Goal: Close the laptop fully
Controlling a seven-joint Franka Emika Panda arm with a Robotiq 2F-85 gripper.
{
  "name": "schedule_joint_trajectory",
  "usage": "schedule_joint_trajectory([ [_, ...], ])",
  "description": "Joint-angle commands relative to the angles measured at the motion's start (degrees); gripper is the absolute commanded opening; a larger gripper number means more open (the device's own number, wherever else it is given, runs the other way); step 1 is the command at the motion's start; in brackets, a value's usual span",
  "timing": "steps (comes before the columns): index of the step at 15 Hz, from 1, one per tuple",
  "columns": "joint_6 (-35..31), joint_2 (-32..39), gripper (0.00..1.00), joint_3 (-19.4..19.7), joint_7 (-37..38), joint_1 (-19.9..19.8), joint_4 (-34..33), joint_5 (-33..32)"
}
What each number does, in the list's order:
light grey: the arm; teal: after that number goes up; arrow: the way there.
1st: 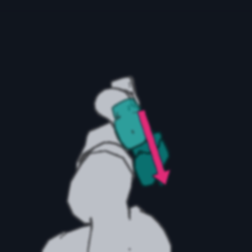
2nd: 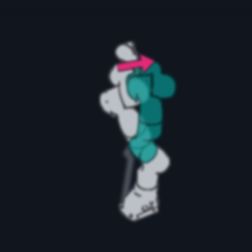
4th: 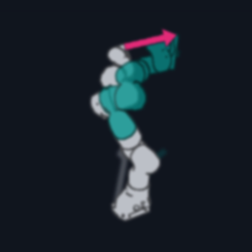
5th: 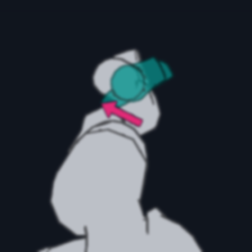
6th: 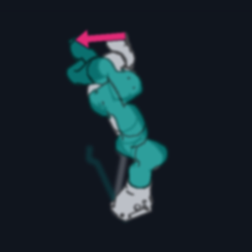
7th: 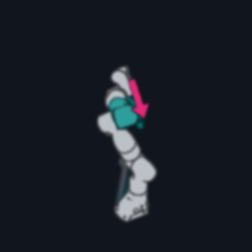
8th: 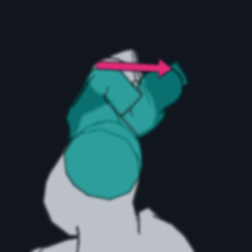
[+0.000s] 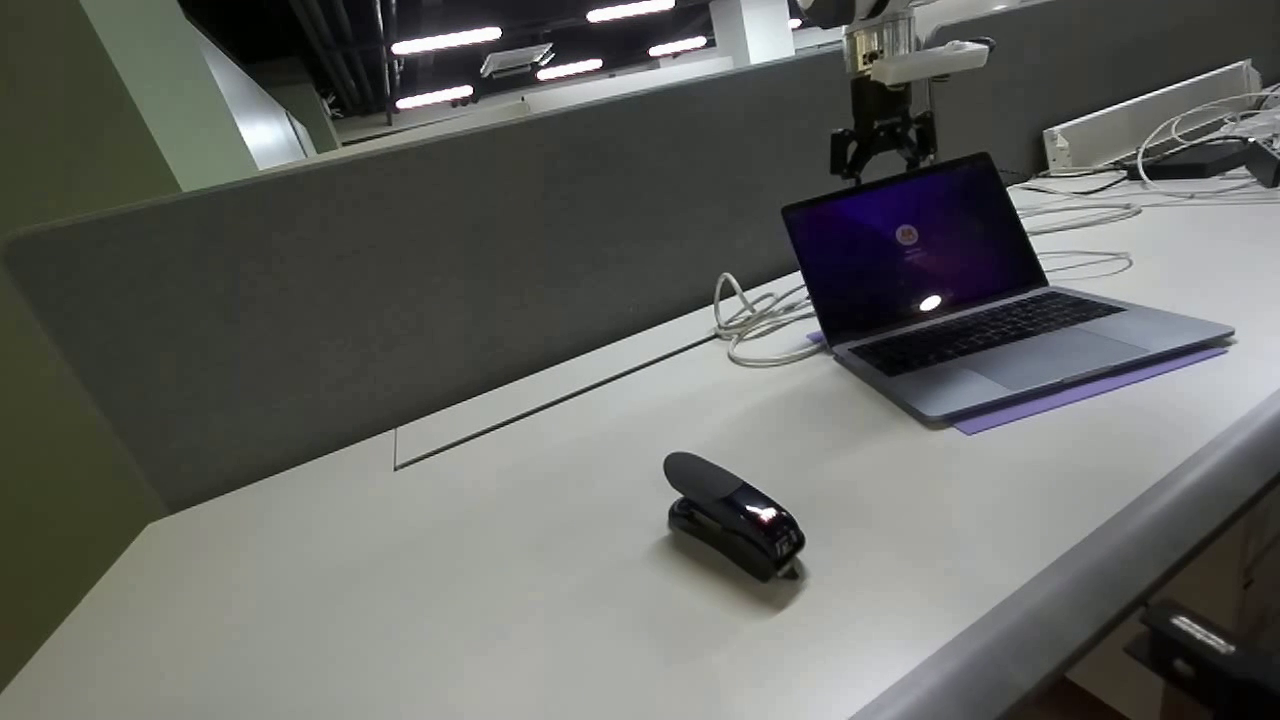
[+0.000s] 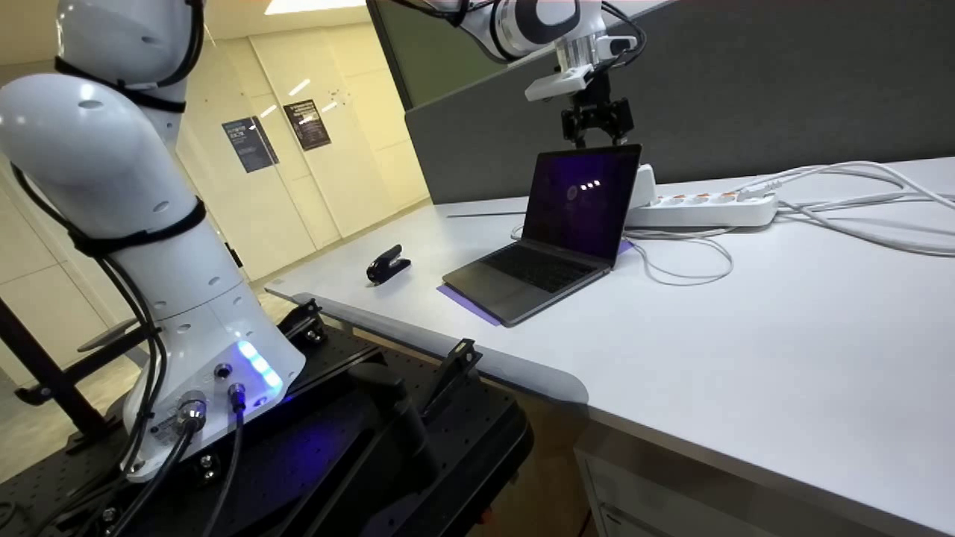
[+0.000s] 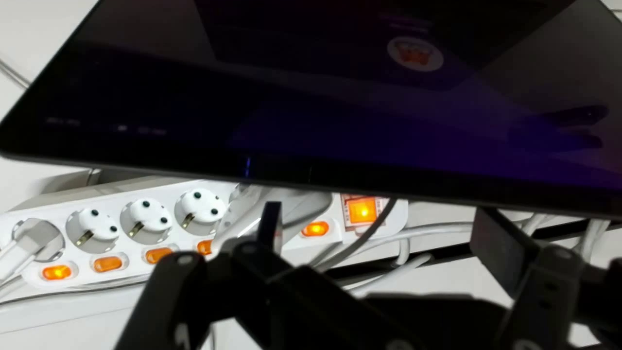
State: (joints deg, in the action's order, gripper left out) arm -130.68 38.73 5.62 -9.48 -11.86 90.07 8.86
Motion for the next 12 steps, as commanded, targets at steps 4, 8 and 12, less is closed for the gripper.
schedule_joint_trajectory([
  [4,4.4,-1.6,1.0,-0.5,3.0,1.9,1.4,-2.3],
  [8,5.5,-3.5,1.0,-0.1,3.7,2.3,3.8,-3.1],
  [12,6.2,-6.1,1.0,-0.8,2.8,2.6,7.6,-2.9],
])
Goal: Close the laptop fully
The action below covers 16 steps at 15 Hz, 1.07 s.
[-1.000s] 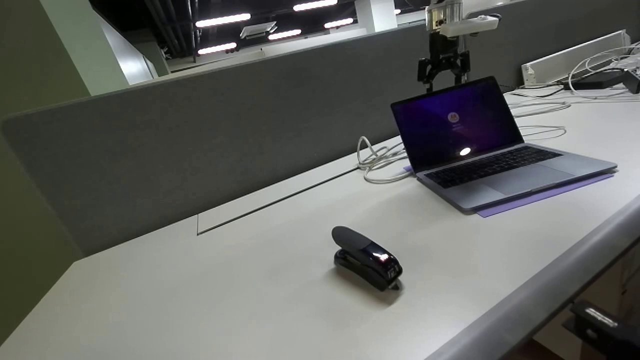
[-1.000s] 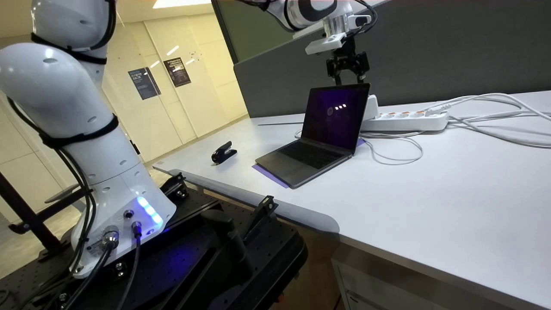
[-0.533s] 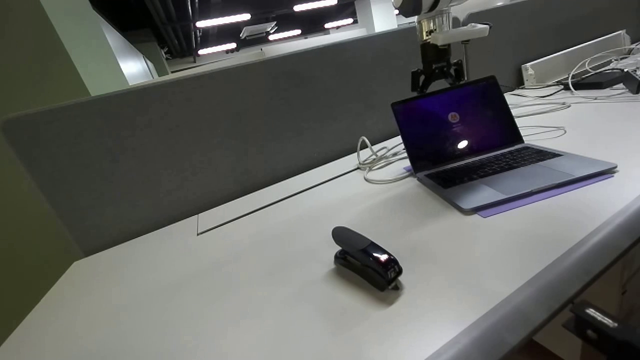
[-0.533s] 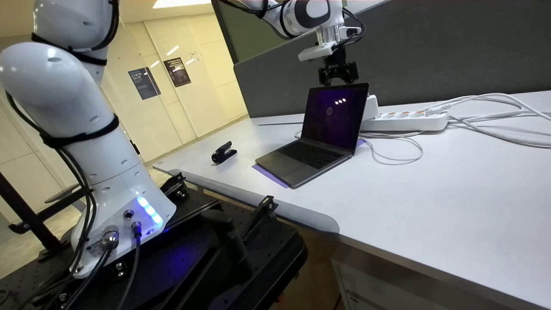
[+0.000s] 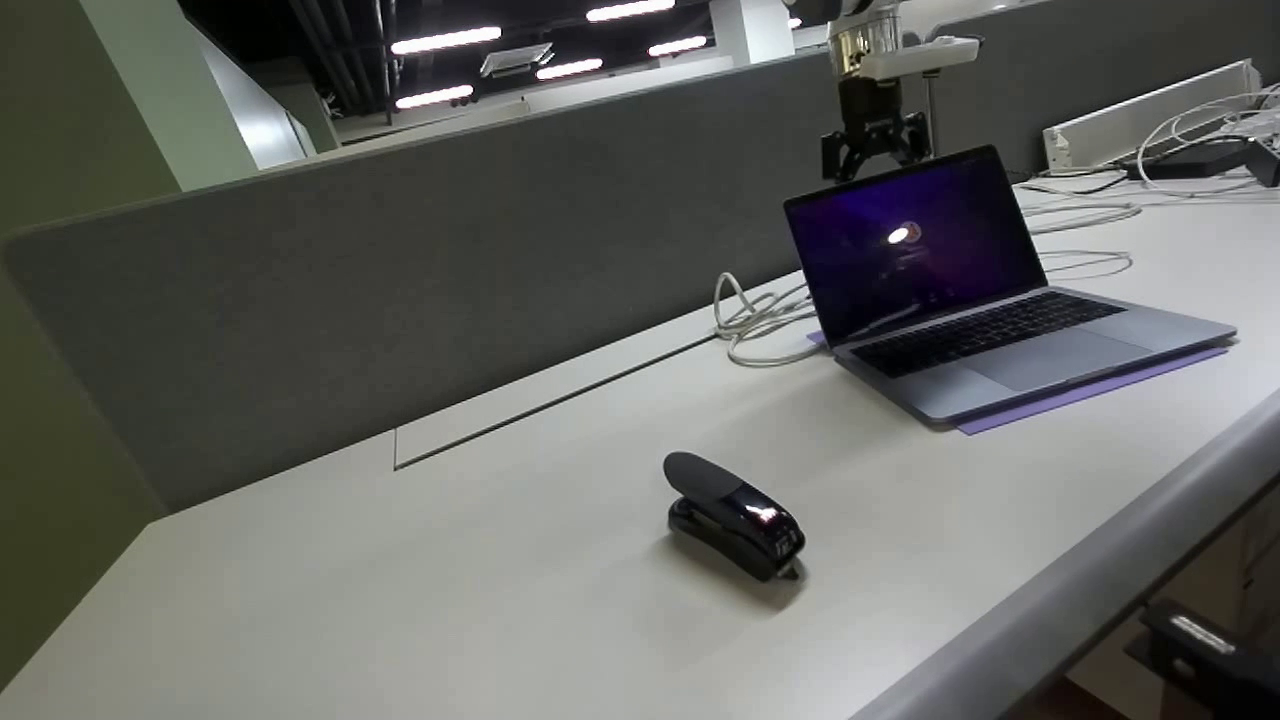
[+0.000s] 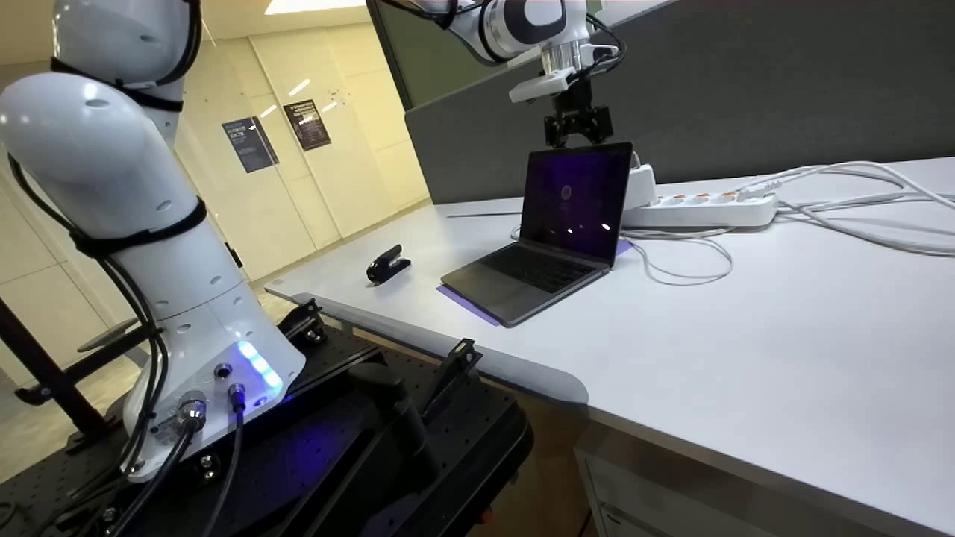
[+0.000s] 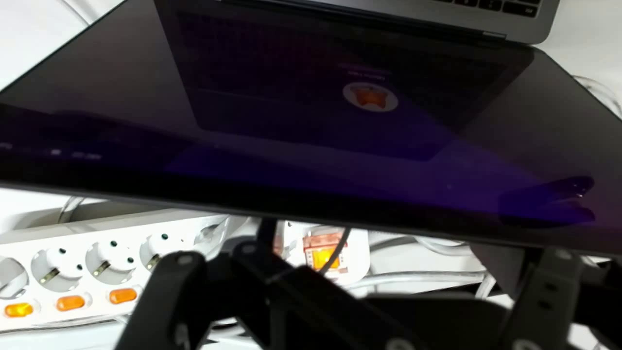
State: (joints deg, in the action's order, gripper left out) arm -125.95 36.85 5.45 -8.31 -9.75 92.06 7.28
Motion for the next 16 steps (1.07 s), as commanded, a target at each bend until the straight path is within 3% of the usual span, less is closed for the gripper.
schedule_joint_trajectory([
  [1,0.9,-5.0,1.0,-0.7,1.5,0.7,6.9,-1.3],
  [11,-6.9,-14.4,1.0,-1.3,3.6,4.0,23.9,-1.8],
  [16,-11.0,-21.6,1.0,-1.4,7.4,6.0,36.2,-2.2],
])
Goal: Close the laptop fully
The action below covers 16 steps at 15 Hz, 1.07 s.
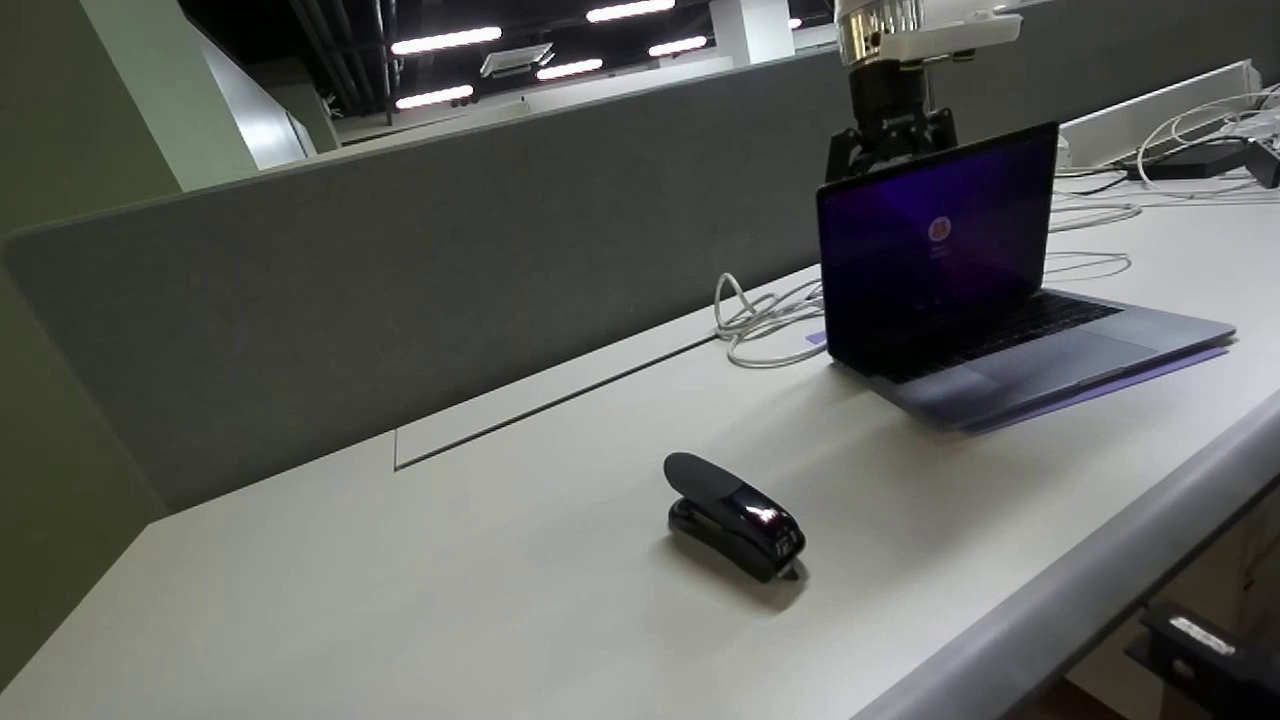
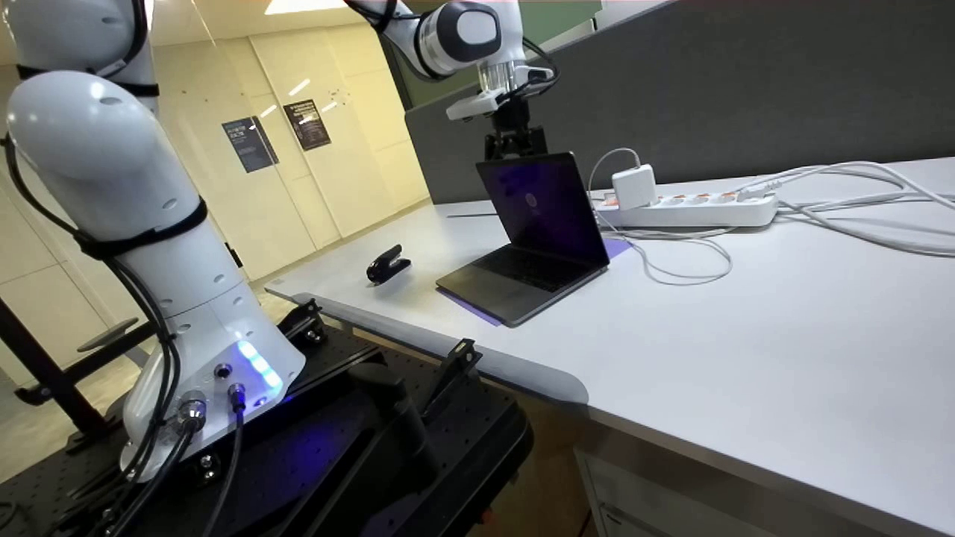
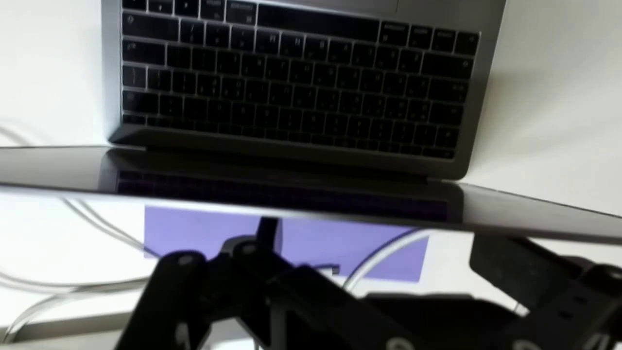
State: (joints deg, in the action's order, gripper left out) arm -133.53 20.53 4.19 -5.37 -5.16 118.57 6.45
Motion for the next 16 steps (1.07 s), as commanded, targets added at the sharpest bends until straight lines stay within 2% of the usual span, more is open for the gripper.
schedule_joint_trajectory([
  [1,-1.0,-0.9,1.0,-0.6,0.9,0.0,2.6,-0.3],
  [3,-2.9,-2.4,1.0,-0.6,1.7,0.7,6.5,-0.4],
  [9,-3.0,-4.5,1.0,-0.7,3.2,1.8,9.8,-1.4],
  [13,-5.0,-8.1,1.0,-0.9,7.1,3.9,15.2,-3.4],
  [16,-6.1,-11.1,1.0,-0.2,12.5,5.9,19.8,-7.2],
])
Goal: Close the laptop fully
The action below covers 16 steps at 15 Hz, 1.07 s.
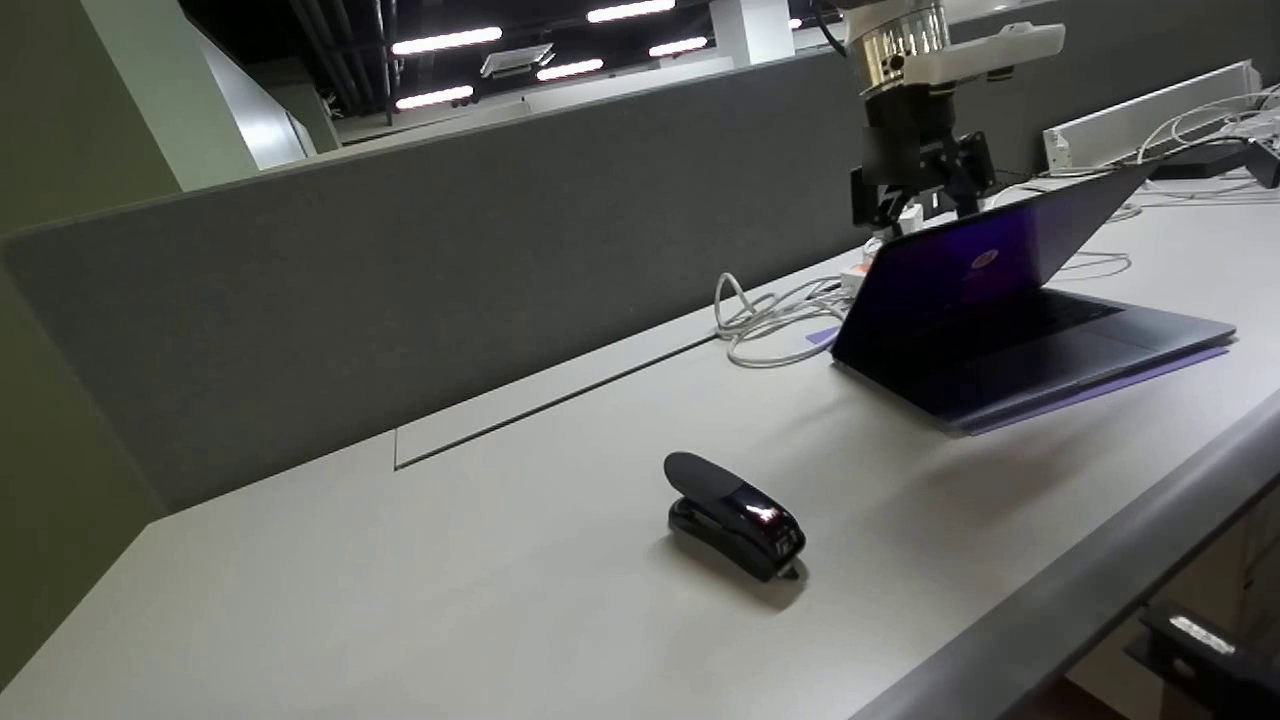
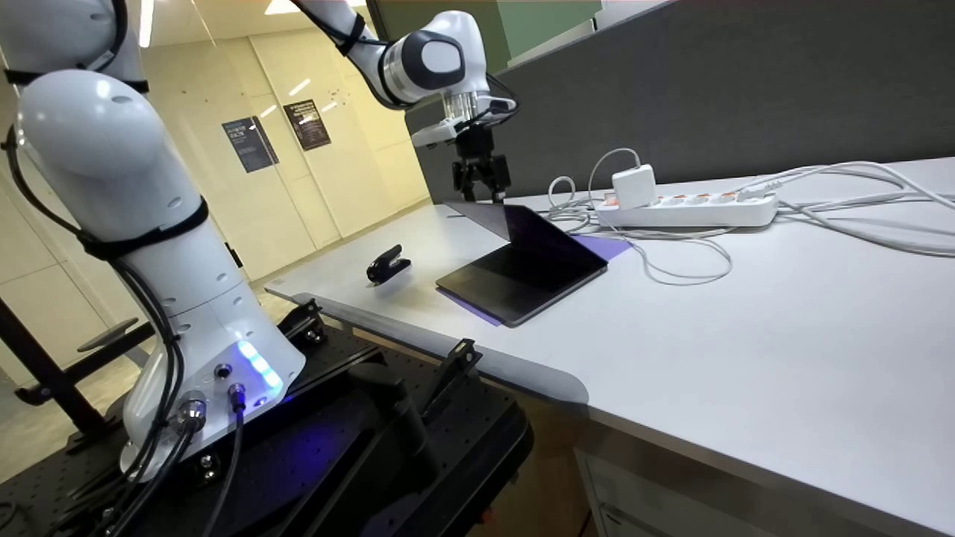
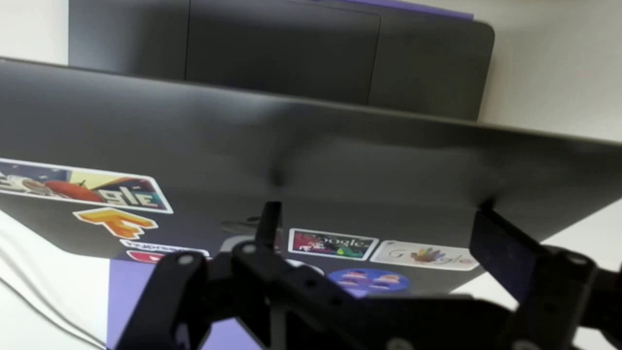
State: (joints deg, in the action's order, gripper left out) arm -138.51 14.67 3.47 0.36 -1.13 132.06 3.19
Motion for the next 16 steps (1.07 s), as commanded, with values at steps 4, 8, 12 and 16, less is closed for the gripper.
schedule_joint_trajectory([
  [4,-1.9,-7.5,1.0,0.3,11.7,2.6,11.4,-7.0],
  [8,-9.0,-5.6,1.0,0.9,13.1,1.6,14.6,-8.8],
  [12,-20.7,-2.5,1.0,1.2,8.7,-0.4,17.4,-5.2],
  [16,-32.3,1.1,1.0,-5.6,-3.4,-6.9,19.1,7.3],
])
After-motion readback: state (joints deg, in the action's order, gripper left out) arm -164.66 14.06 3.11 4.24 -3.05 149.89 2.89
